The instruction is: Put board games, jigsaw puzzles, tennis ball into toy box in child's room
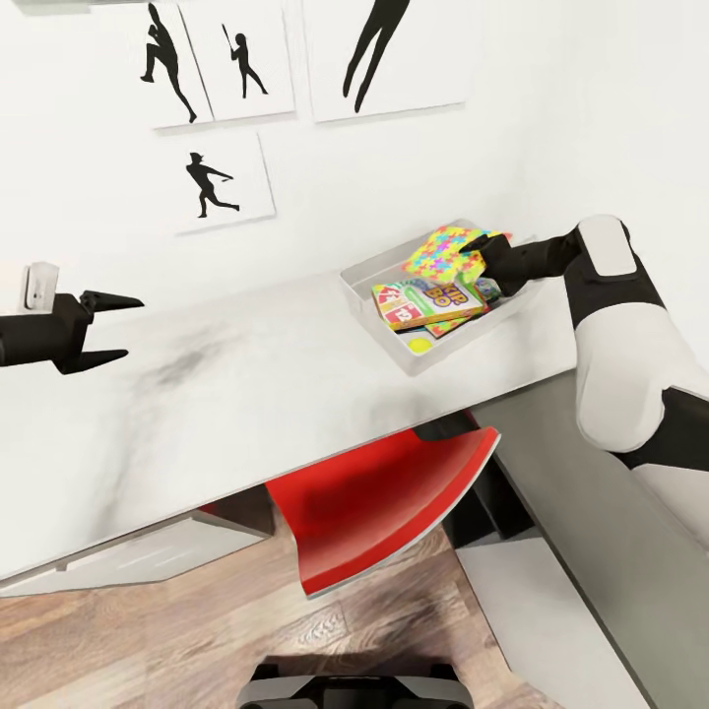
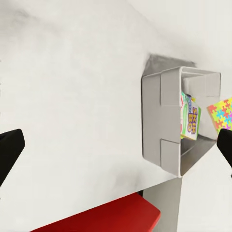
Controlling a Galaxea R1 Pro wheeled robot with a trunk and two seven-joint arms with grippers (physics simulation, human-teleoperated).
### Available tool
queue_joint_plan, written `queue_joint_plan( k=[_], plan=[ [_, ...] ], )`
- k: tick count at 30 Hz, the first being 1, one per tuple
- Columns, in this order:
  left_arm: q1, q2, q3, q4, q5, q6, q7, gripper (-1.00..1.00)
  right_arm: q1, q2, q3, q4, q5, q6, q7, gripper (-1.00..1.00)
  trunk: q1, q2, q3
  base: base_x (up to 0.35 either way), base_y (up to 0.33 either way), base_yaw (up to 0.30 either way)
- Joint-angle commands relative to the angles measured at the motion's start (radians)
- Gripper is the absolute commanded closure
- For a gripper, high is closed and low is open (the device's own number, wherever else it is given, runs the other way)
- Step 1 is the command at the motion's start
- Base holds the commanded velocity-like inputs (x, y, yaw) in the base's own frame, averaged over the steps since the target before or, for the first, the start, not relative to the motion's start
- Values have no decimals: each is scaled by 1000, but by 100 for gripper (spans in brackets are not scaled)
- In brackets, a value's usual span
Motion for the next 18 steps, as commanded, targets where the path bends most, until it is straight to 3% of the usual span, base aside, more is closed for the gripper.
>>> queue_joint_plan(
  k=[1, 10, 18],
  plan=[
    [-1, 0, 1, 0, 9, 3, 10, -100, -1, 0, -3, -1, -12, 1, -11, 100, 1, -2, -1, 0, 0, 11],
    [4, -1, 1, -3, 9, 3, 9, -100, -3, -46, -10, -6, -21, -4, -29, 100, 1, -2, -1, 0, 0, 4],
    [4, -3, 0, -3, 9, 1, 8, -100, -2, -55, -11, -7, -37, -4, -32, 100, 1, -2, -1, 0, 0, 0]
  ],
)
